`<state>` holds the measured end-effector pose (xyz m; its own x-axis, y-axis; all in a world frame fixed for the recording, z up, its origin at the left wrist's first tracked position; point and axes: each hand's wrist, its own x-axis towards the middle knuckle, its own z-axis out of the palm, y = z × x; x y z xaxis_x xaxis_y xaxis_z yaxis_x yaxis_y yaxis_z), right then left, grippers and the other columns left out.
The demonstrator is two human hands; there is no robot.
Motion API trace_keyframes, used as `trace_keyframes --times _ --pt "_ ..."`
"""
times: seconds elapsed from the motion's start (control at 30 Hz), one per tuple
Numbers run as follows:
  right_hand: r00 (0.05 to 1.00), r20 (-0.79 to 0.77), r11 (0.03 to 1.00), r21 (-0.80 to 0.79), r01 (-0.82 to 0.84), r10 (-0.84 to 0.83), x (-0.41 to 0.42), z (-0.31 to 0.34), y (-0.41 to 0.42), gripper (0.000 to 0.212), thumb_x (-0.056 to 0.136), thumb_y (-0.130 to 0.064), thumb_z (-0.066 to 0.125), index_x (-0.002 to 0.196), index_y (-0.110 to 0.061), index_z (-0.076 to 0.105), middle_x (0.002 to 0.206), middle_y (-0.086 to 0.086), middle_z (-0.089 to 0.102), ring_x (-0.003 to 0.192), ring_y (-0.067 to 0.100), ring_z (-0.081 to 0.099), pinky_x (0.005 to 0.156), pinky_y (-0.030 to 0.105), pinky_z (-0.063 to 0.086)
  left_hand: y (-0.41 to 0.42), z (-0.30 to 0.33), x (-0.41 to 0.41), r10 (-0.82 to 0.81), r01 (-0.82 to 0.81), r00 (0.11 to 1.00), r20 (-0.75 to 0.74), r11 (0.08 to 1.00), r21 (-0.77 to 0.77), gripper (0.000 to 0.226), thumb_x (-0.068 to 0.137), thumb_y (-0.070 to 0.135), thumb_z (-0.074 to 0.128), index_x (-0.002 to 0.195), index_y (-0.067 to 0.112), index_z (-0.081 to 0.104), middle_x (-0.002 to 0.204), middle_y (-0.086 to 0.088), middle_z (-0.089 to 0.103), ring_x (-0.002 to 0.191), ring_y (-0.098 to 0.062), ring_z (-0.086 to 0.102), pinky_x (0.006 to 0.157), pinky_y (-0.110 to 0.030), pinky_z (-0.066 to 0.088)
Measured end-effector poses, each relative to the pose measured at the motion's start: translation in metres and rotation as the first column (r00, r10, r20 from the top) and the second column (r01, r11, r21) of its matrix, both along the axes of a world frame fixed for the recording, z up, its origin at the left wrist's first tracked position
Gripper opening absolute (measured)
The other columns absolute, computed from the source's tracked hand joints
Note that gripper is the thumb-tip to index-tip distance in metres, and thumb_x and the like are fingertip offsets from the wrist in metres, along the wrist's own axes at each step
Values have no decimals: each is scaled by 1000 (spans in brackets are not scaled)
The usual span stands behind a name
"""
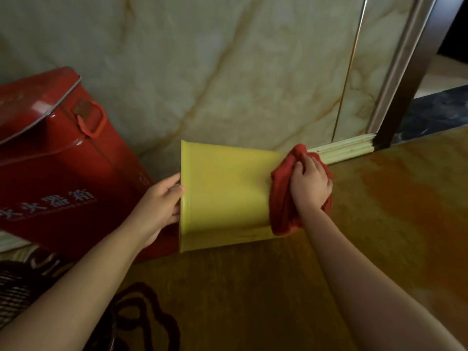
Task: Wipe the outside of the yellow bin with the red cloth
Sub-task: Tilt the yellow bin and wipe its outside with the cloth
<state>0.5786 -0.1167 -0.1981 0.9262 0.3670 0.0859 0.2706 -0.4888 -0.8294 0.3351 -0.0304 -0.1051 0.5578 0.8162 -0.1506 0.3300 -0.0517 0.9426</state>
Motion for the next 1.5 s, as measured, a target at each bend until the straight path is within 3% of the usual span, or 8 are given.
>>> trace_keyframes --times 0.1,0.2,0.43,0.67,0.87,1.03,1.27,1.5 --pt "991 -92 995 -24 95 -97 -28 5 -6 44 93 -35 34 136 -33 41 151 -1 34 141 19 24 115 48 8 -7 -7 -3 71 -66 996 -58 994 88 37 95 19 34 128 34 41 117 -1 62 97 -17 62 73 -28 53" --pt "967 181 981 45 -188 178 -79 16 -8 45 89 -37 39 135 -37 42 150 -5 37 140 17 25 114 47 11 -16 -11 7 99 -99 995 8 987 126 39 94 15 37 132 23 42 120 -3 60 107 -21 57 92 -36 43" --pt "730 531 853 28 -521 429 -77 37 4 42 85 -43 40 119 -27 58 122 -4 64 116 16 55 92 40 42 3 15 36 126 -127 992 30 992 29 31 92 9 35 67 14 54 32 6 47 24 -3 41 31 -7 29" --pt "929 314 976 25 -217 199 13 -6 17 39 86 -37 38 112 -18 61 114 6 65 109 27 55 93 38 36 20 23 37 171 -172 985 -18 977 -125 29 95 33 33 78 21 54 57 4 68 49 -8 63 45 -18 48" --pt "983 170 990 112 -91 71 17 1 29 42 85 -35 33 110 -16 61 113 8 65 109 28 53 99 40 32 -5 -12 12 1 113 971 -240 881 459 19 92 12 42 99 15 59 92 -3 67 86 -15 64 69 -28 50" --pt "946 252 911 303 -279 206 -58 17 26 52 89 -38 34 140 -28 35 148 3 39 138 20 29 113 47 20 -9 6 40 -180 212 977 -117 894 394 25 90 8 46 93 26 63 81 7 73 77 -9 68 70 -26 55" --pt "664 469 740 33 -672 582 -81 35 32 60 84 -65 31 140 -51 13 157 -5 20 144 21 15 110 62 13 19 24 24 -188 186 982 -2 972 145 25 89 5 43 90 14 66 73 8 75 66 -2 67 57 -15 53" --pt "865 83 867 -119 -485 495 -38 -54 9 57 84 -63 33 139 -48 26 154 -5 29 143 16 19 114 48 16 36 -4 3 62 -62 997 -38 998 -20 21 93 10 39 96 15 60 60 10 71 51 0 64 48 -13 50"
